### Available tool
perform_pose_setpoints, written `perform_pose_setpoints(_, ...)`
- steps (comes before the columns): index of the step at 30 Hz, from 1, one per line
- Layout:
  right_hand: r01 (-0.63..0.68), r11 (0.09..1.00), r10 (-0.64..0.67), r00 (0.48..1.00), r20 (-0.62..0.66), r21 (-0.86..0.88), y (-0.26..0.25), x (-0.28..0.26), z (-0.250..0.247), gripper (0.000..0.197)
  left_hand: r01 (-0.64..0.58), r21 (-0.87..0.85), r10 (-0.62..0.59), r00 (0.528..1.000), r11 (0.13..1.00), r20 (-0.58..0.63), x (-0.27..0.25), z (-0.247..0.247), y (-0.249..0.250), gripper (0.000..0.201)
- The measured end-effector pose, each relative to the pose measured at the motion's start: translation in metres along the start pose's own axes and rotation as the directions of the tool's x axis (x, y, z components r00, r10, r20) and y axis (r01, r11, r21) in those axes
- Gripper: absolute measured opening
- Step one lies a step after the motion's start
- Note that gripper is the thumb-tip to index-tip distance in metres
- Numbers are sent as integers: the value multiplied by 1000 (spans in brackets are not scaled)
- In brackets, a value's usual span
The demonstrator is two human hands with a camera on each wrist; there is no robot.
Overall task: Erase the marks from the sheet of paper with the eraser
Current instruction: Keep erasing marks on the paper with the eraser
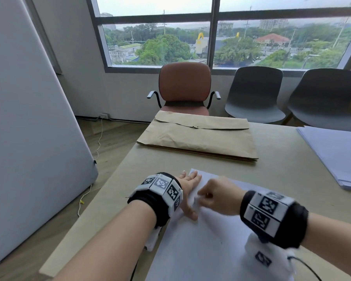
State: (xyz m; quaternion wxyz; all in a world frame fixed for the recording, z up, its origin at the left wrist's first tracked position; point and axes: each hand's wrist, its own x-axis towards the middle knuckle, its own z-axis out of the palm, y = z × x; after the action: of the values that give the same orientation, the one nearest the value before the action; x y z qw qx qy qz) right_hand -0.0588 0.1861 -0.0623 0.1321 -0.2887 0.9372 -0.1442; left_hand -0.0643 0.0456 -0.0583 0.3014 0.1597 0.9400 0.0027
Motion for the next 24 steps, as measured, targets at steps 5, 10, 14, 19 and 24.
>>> perform_pose_setpoints(5,-58,998,58,998,2,-30,11,9,-11,32,16,29,-16,1000,999,12,-1,-3,2,114)
perform_pose_setpoints(10,-71,997,70,996,-63,-11,11,7,-5,42,16,38,-16,1000,999,5,-2,-3,3,114)
perform_pose_setpoints(14,-12,1000,11,996,84,16,3,-10,-4,29,20,41,-20,1000,999,17,-1,-4,2,115)
perform_pose_setpoints(19,-156,987,161,978,-136,42,23,17,-17,35,14,29,-15,1000,999,22,-2,-4,2,114)
perform_pose_setpoints(24,-9,999,6,998,69,42,-1,-17,0,34,17,50,-19,1000,999,24,0,-3,2,115)
